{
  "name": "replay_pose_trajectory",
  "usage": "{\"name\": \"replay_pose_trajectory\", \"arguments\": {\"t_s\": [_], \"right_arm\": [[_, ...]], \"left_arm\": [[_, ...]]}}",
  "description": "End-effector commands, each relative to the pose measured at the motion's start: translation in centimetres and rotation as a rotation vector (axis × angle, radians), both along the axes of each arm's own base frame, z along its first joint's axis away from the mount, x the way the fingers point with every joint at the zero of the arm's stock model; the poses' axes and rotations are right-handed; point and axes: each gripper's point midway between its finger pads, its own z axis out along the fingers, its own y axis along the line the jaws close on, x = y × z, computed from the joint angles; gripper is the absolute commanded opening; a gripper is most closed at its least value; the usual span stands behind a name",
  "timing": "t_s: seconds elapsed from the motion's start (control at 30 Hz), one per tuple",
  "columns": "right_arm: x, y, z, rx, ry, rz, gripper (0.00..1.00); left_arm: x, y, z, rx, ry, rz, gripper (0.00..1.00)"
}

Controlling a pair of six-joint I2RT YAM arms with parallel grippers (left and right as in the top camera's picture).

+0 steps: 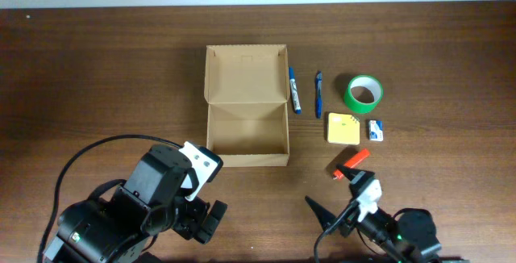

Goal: Pack container
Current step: 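Move right gripper over the green tape roll and grasp it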

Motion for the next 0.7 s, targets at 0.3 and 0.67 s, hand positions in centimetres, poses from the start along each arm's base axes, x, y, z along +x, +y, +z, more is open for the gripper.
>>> {"name": "replay_pose_trajectory", "arguments": {"t_s": [0.3, 0.67], "right_arm": [[1.0, -0.9, 0.5, 0.226, 0.174, -0.127, 0.99], [3.4, -2.9, 1.9, 0.204, 0.232, -0.302, 0.99]], "left_arm": [[-0.1, -0.3, 0.6, -0.024, -0.007, -0.003, 1.00], [-0.1, -0.3, 0.6, -0.024, -0.007, -0.003, 1.00]]}}
